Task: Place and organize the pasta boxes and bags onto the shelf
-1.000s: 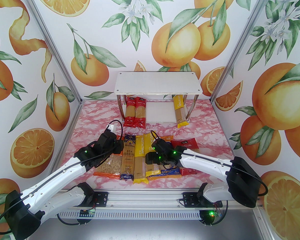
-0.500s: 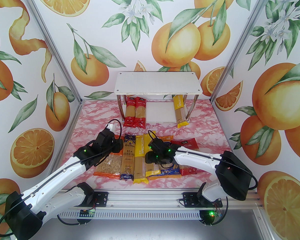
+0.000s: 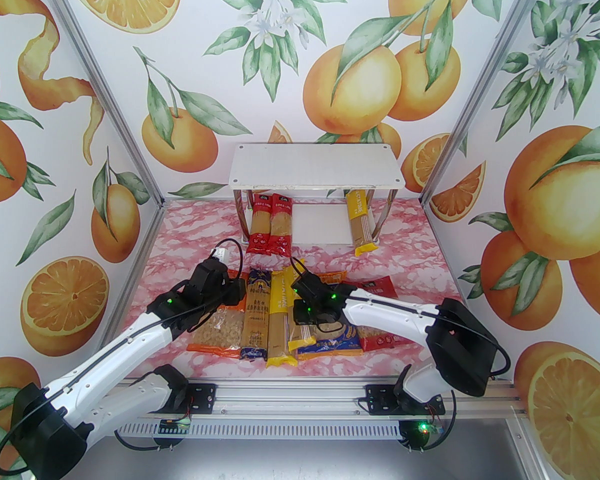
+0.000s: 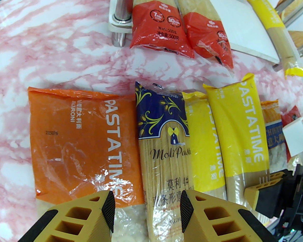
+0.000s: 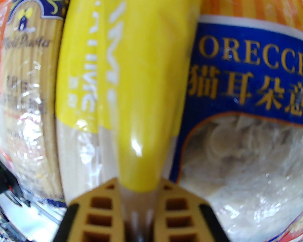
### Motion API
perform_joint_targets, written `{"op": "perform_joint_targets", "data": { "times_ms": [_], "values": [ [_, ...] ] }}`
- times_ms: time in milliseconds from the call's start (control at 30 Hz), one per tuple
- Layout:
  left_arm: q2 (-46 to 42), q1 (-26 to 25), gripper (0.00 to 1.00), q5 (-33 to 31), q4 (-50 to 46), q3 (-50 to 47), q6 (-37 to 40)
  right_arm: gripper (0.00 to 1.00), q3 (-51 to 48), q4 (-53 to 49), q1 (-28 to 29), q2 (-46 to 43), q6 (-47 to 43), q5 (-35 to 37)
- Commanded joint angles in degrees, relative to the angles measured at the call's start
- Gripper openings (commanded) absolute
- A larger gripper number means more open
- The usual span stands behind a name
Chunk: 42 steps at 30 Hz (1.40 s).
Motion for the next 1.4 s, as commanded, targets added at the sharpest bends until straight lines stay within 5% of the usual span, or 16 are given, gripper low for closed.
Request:
{"op": "perform_joint_targets", "data": {
  "times_ms": [0,333,600,1000,1367],
  "values": [
    [-0.89,0.47,0.48,0.79,1.33,-0.85,0.70,0.00,0.95,-1.79,0.33,-2.10,-2.75,3.61],
    [0.28,1.09,0.47,1.36,1.58,0.63,1.93,0.00,5.49,-7.22,-1.52,-11.32,-10.82,9.58],
    [1.82,1.27,0.47,1.98,2.20,1.67,2.21,0.00,10.19,-9.30,-11.25,-13.44,-17.06,5.27],
    [1.92,1.43,0.47,1.20,1.31,3.07,2.31,0.00,25.45,-7.42,-26.86,1.50,-28.16,2.20],
    [0.53,1.96,0.47,-0.08,-0.50,3.16,2.17,0.00,38.08,-5.98,-32.97,16.45,-30.63,2.72]
  ]
}}
